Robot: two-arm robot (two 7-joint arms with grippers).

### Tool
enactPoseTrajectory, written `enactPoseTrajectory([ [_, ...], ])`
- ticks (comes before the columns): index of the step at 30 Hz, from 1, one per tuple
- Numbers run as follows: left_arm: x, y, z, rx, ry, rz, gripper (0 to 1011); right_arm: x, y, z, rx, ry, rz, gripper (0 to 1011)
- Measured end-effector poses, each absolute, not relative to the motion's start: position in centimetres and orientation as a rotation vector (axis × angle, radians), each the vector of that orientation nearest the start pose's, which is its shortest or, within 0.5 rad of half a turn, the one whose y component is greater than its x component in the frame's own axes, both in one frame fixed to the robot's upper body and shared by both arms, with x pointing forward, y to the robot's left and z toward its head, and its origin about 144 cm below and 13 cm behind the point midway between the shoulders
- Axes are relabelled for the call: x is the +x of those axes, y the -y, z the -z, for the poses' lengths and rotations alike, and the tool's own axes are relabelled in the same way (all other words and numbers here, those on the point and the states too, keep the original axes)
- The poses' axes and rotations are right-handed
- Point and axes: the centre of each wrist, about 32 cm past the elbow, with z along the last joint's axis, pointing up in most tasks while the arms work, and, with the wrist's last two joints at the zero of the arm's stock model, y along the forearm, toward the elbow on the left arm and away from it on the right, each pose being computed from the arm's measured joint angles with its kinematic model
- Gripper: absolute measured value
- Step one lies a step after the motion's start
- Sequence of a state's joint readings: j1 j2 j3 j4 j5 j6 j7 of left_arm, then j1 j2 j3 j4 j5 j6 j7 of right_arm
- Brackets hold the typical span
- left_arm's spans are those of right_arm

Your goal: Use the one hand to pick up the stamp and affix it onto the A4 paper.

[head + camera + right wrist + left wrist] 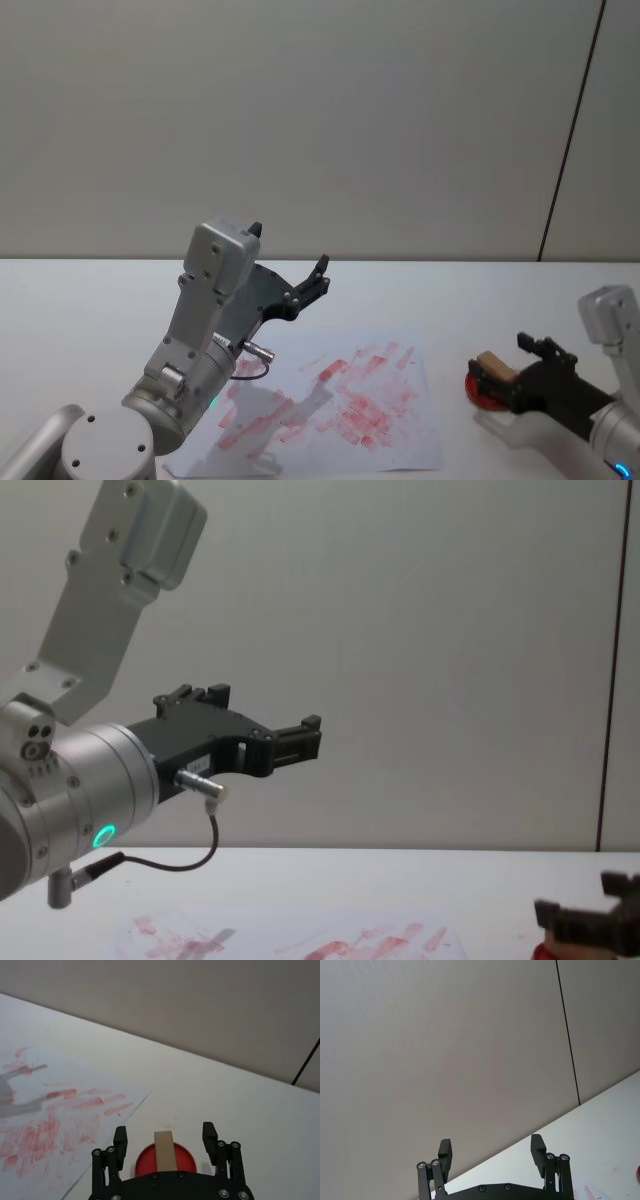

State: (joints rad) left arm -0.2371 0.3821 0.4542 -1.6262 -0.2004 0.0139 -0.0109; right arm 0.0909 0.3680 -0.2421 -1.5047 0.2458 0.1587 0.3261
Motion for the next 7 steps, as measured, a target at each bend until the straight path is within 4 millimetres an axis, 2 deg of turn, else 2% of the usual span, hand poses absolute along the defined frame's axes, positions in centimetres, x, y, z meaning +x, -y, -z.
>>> enactPoseTrajectory([
  [5, 49.2, -19.8, -120.4, 0.061, 0.268, -1.124, 1003, 47.6, 26.5, -115.3, -0.216, -0.053, 1.049, 1001],
  [7, 49.2, -19.8, -120.4, 0.061, 0.268, -1.124, 1003, 47.5, 26.4, -115.8, -0.2, -0.042, 1.05, 1001],
])
